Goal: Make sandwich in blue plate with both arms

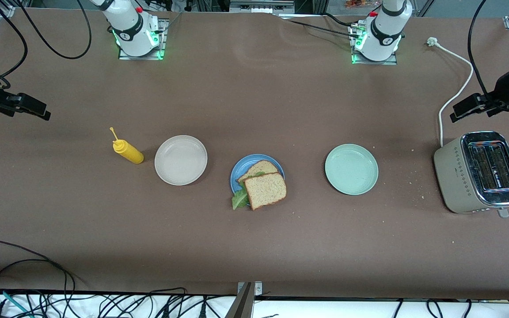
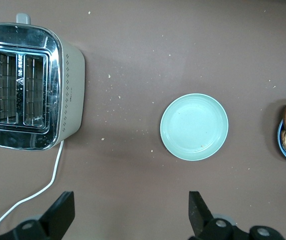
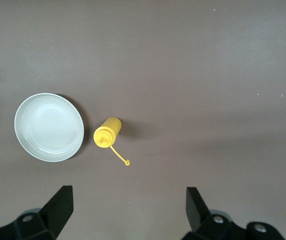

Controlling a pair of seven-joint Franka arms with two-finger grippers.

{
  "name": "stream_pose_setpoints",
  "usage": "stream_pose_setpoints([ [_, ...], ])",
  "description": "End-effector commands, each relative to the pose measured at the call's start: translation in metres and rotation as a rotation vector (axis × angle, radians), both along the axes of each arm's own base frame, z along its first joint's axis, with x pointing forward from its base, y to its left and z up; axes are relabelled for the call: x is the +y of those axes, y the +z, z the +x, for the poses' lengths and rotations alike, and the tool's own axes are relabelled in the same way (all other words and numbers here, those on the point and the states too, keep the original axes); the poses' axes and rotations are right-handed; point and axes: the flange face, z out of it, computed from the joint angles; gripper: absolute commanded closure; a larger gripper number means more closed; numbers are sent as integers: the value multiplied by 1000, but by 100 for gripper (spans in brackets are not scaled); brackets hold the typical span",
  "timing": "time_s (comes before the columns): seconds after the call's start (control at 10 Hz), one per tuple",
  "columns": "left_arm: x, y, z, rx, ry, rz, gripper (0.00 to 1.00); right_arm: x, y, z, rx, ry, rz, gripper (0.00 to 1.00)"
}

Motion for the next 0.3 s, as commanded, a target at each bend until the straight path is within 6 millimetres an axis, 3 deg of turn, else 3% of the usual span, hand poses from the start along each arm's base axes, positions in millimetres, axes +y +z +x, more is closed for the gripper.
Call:
stream_pose_setpoints([
  [0.0, 0, 2, -5, -10, -19, -12, 0, 0, 5, 1, -1, 13, -10, 0],
  [0.2, 0, 3, -6, -10, -22, -12, 0, 1, 6, 1, -3, 14, -9, 0],
])
